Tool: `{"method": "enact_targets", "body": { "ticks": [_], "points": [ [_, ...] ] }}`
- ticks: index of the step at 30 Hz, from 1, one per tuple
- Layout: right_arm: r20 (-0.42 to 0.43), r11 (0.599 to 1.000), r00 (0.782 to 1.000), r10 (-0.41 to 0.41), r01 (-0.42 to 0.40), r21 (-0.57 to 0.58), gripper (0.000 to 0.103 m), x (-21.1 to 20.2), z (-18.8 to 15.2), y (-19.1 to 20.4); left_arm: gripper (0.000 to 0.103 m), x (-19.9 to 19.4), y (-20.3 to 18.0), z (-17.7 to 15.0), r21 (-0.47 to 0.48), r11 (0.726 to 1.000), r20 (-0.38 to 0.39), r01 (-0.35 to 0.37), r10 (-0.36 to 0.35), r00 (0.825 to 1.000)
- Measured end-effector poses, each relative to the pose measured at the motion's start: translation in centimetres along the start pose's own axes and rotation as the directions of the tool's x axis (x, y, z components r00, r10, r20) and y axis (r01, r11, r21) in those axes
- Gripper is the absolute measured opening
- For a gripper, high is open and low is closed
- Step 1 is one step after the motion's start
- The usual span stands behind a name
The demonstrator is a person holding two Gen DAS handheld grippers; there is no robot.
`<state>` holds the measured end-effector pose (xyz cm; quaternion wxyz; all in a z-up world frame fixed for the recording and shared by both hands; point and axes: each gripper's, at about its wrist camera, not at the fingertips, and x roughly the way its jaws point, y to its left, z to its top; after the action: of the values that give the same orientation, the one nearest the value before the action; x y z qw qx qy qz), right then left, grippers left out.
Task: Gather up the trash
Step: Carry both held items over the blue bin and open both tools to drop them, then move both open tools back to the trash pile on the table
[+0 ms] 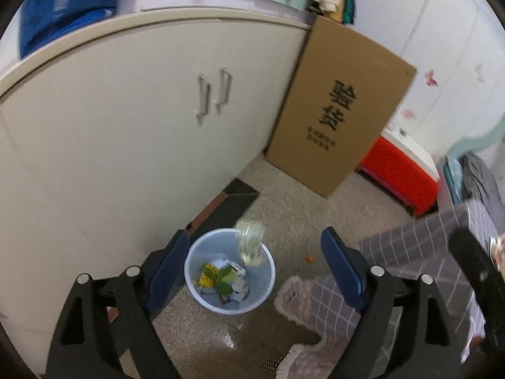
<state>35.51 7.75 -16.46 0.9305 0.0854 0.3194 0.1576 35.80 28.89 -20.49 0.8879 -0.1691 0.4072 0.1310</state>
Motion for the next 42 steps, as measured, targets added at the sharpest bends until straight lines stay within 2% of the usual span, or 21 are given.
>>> {"method": "enact_targets", "body": {
  "ticks": [3, 6, 11, 20, 25, 29, 35, 41, 42],
  "points": [
    [-0.008, 1.000, 1.000, 0.002, -0.002, 0.009, 0.084, -0.3, 0.0, -0.4, 0.084, -0.8, 0.1, -0.3, -0.022, 0.999, -0.006, 0.023, -0.023, 1.000],
    [-0.011, 1.000, 1.000, 0.005, -0.005, 0.020, 0.084, -0.9, 0.1, -0.7, 0.084, -1.8, -0.3, -0.7, 0.005, 1.000, 0.012, -0.003, 0.003, 1.000],
    [-0.010, 1.000, 1.000, 0.018, -0.018, 0.021, 0.084, -2.5, 0.3, -0.9, 0.084, -3.7, -0.5, -1.0, -0.006, 1.000, 0.026, 0.010, -0.010, 1.000],
    [0.036, 0.998, 0.999, 0.024, -0.026, 0.052, 0.084, -8.0, 1.2, -3.3, 0.084, -9.2, -3.9, -2.0, 0.024, 0.999, 0.080, 0.046, -0.048, 0.996],
    [0.075, 0.997, 0.997, -0.002, -0.004, 0.081, 0.084, -12.2, 1.7, -6.9, 0.084, -11.9, -9.2, -3.4, 0.110, 0.989, 0.091, 0.101, -0.111, 0.990],
    [0.111, 0.992, 0.993, -0.046, 0.032, 0.124, 0.085, -15.6, 1.9, -10.9, 0.084, -13.1, -14.4, -5.1, 0.192, 0.969, 0.066, 0.153, -0.169, 0.983],
    [0.137, 0.973, 0.977, -0.164, 0.138, 0.182, 0.086, -20.0, 1.6, -18.2, 0.084, -12.9, -23.1, -8.2, 0.287, 0.922, -0.031, 0.260, -0.263, 0.964],
    [0.127, 0.940, 0.959, -0.254, 0.214, 0.265, 0.087, -22.5, 0.6, -25.2, 0.084, -11.7, -29.8, -11.0, 0.366, 0.875, -0.104, 0.318, -0.301, 0.948],
    [0.117, 0.935, 0.958, -0.262, 0.222, 0.275, 0.087, -22.6, 0.6, -26.3, 0.084, -11.4, -31.2, -11.5, 0.384, 0.869, -0.111, 0.313, -0.293, 0.950]
  ]
}}
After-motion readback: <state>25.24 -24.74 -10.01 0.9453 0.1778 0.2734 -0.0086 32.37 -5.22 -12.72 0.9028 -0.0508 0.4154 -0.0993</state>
